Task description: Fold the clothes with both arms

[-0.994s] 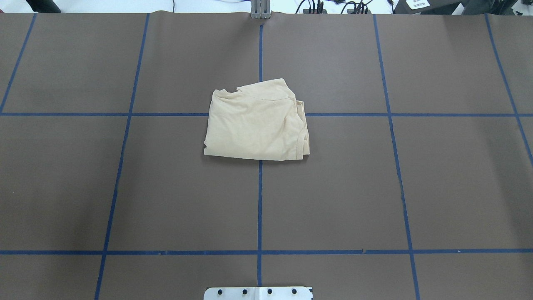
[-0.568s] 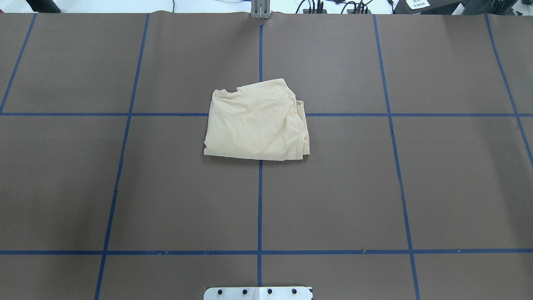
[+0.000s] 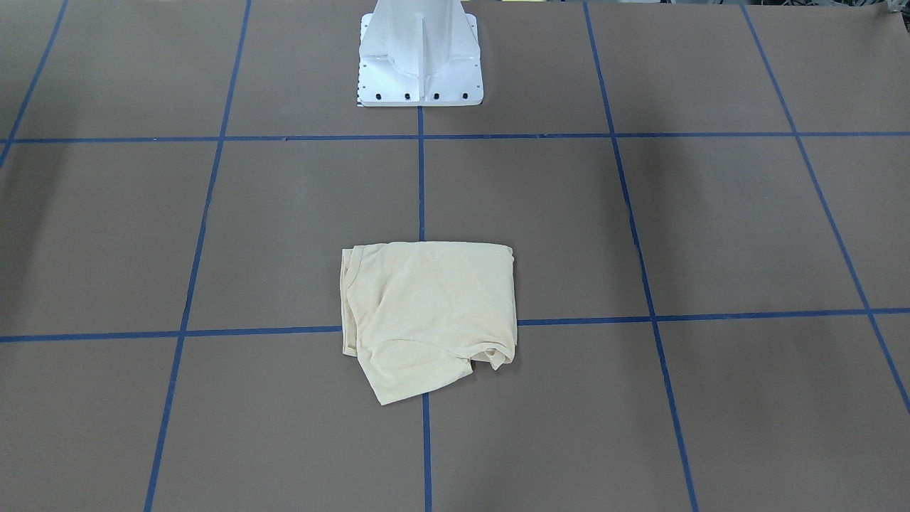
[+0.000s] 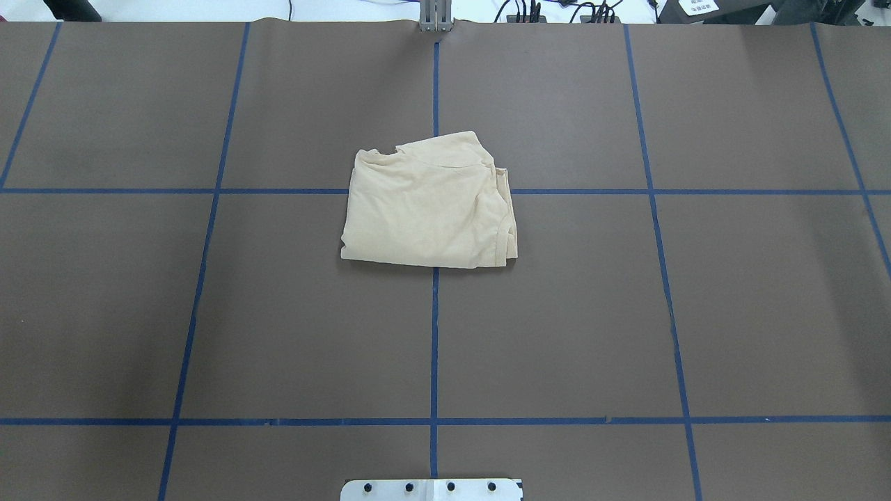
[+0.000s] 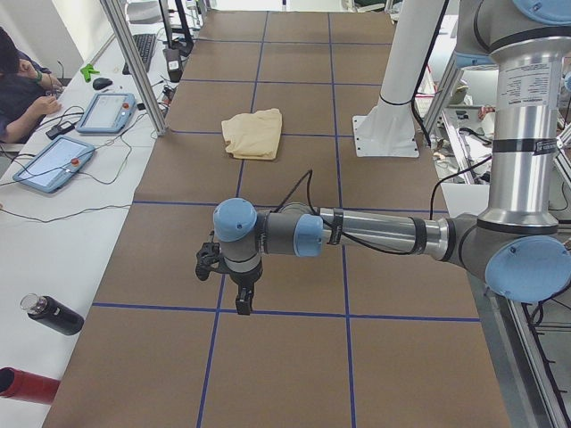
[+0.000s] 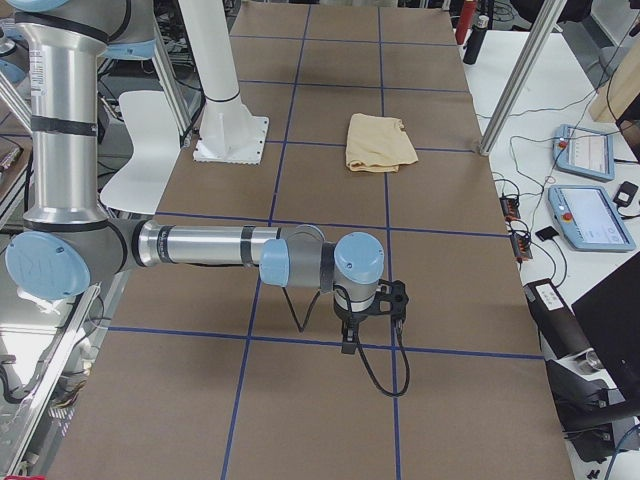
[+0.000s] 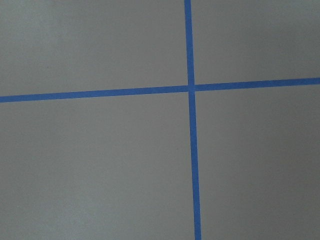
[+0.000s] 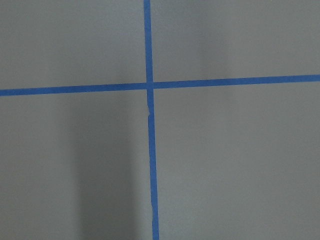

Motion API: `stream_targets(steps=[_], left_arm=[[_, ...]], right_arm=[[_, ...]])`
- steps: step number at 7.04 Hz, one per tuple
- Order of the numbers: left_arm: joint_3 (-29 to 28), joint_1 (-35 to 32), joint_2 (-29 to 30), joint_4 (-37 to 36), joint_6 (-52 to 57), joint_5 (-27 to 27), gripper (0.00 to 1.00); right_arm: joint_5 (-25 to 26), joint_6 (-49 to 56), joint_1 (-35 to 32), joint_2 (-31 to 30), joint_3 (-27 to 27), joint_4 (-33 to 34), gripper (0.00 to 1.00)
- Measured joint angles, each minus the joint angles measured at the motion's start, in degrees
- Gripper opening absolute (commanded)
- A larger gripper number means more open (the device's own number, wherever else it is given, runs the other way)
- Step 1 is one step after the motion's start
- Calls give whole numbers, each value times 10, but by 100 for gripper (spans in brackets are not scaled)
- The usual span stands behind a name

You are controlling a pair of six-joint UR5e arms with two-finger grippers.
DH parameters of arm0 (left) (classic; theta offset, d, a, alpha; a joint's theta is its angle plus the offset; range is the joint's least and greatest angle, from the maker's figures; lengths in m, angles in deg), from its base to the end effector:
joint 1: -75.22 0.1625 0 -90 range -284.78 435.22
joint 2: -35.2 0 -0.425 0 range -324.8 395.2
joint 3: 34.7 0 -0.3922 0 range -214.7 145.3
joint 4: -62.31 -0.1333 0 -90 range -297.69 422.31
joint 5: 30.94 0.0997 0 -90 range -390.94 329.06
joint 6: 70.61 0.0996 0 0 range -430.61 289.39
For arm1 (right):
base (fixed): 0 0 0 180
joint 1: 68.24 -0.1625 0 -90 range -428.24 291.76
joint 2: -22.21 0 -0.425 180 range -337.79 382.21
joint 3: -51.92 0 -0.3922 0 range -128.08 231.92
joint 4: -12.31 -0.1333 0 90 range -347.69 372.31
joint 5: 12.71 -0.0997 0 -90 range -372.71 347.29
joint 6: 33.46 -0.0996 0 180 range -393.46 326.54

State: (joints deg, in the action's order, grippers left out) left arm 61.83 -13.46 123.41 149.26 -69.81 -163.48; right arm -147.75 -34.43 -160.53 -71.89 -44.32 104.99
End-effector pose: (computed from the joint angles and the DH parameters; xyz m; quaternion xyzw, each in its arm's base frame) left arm -0.0549 -0.4808 0.6253 0.0121 0.3628 0.0226 0.9315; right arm 0.0812 -0.4577 0.6431 0.0001 -0.3830 0.0281 0.9233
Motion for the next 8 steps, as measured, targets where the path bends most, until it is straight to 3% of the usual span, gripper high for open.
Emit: stream_targets(steps=[8], left_arm=[[-14,1,1,4,5,-1,100]], right_arm=[[2,0,0,-2,1,-1,100]])
